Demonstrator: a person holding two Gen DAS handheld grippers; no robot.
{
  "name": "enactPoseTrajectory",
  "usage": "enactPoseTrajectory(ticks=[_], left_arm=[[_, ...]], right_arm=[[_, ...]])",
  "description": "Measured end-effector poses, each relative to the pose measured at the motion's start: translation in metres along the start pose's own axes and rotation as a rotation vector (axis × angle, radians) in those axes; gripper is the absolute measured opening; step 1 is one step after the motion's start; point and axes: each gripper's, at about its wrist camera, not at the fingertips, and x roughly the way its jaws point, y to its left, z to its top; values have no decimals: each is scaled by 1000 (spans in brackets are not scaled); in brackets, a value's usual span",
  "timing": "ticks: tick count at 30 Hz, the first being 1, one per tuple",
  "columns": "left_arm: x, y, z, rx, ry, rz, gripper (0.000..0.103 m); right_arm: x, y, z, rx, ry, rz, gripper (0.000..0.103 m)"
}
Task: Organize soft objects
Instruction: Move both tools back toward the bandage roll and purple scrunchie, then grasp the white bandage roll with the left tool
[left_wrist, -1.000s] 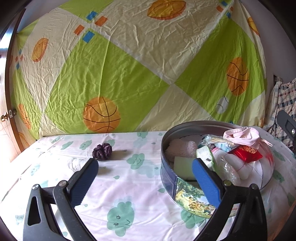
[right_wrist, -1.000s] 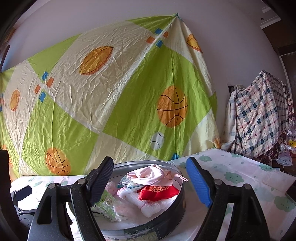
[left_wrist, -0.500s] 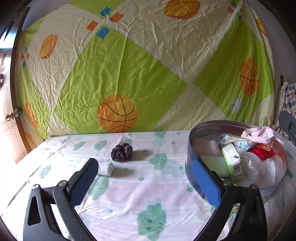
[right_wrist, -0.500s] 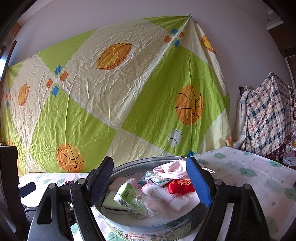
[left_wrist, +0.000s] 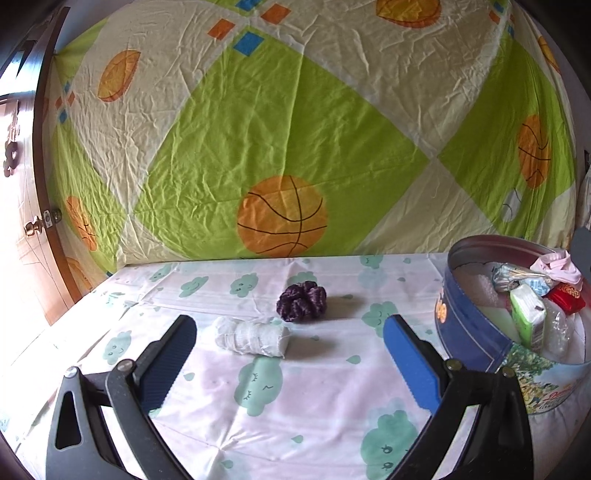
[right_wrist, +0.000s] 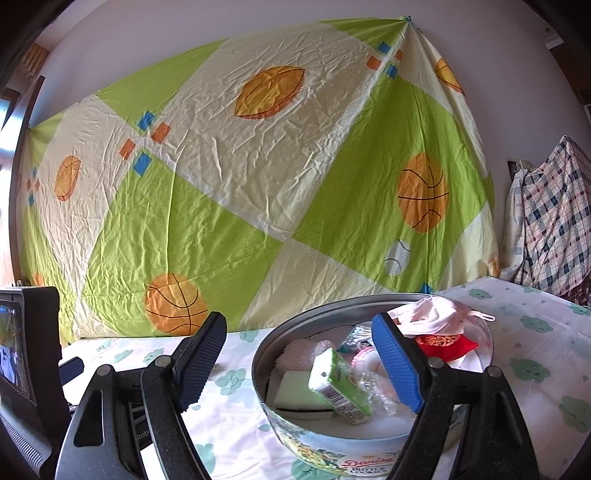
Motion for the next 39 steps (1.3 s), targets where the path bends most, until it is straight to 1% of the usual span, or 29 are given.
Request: enactPoseTrajectory(ticks=[14,20,23,25,27,29,33,35,37,39], left_arm=[[39,52,-2,-98,114,-22,103],[57,74,-3,-80,170,-8,103],[69,82,-5,-93,220,-37,103],[77,82,-6,-90,257,-56,103],[84,74,-7,-56,289,-70,103],[90,64,-5,-12,303,-75,103],[105,54,-3,40,327,-41,103],[117,56,-4,28,370,-36,103],[126,60,-5,-6,397,-73,102],[137,60,-9,-7,453,-82,102]], right_arm=[[20,50,-10,-3,52,45,83],[33,69,-14,-7,76,47,83],[40,76,-16,-5,100,47,83],[45,79,-17,-2,116,51,83],[49,81,-18,6,128,57,83],[53,81,-19,18,140,62,83],[58,78,-20,39,165,67,83],[59,75,-20,54,165,68,83],[59,74,-20,62,168,71,83],[61,75,-21,58,178,78,83]])
